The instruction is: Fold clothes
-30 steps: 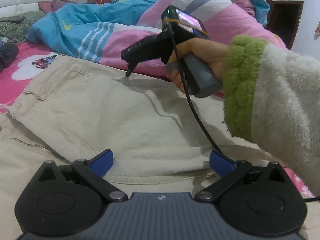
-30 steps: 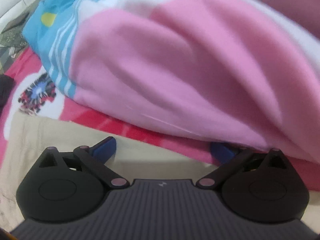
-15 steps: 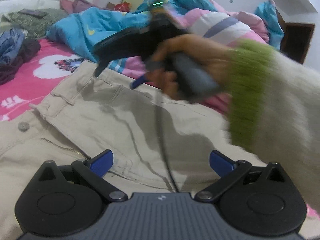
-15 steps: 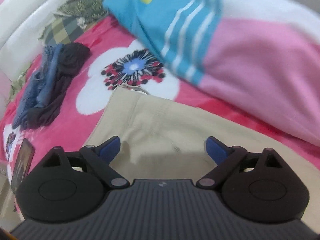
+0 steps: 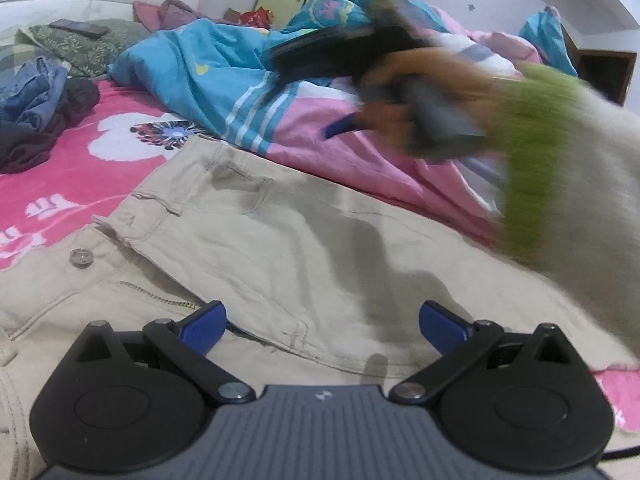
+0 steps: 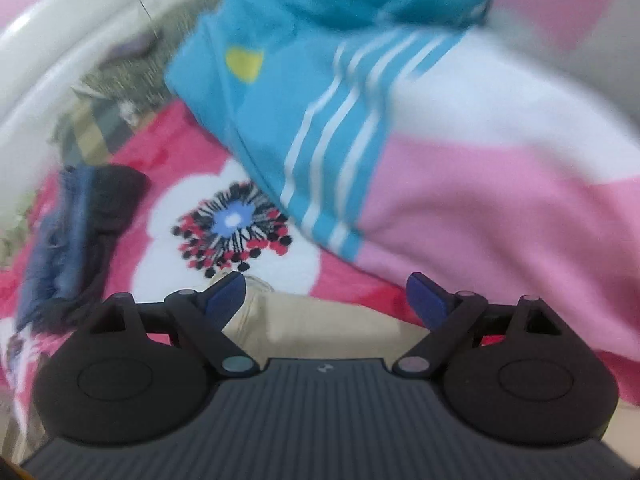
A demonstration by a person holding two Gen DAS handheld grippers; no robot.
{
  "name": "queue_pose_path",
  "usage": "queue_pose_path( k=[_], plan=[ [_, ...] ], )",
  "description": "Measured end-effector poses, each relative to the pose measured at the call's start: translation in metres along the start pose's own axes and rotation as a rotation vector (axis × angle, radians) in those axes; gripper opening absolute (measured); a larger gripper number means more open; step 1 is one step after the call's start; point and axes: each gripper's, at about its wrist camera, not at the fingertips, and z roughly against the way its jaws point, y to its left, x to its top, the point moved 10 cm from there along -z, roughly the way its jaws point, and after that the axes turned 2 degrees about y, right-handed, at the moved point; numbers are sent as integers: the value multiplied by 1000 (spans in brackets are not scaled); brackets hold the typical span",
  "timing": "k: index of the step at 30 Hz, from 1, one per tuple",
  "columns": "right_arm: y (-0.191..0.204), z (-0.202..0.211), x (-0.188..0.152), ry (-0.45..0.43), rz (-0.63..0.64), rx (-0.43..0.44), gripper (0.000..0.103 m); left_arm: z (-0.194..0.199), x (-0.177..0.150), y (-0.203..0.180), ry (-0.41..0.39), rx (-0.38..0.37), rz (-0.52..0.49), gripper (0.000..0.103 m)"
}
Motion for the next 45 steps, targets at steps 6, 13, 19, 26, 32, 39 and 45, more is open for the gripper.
queue_pose_path(
  k=[6, 13, 19, 26, 32, 39, 45],
  plan=[
    [-63, 168, -21, -175, 62, -167, 88, 17, 8, -17, -52, -92, -7, 103],
    [-104, 280, -77, -271, 122, -349, 88, 81, -15, -64, -2, -355, 34, 103],
    [-106, 247, -129, -266, 79, -299, 88, 154, -45, -34, -11, -366, 66, 103],
    [3, 187, -231, -198, 160, 28, 86, 147, -33, 75, -128, 161, -25, 103],
    [38, 181, -302, -156, 155, 117, 86, 104, -38, 130, -67, 311, 19, 103],
    [8, 194, -347, -159, 4, 72, 86, 114, -44, 128, -80, 341, -39, 103],
    [6, 213, -357, -190, 60, 24, 87, 163, -32, 105, -194, 345, -76, 103]
  ],
)
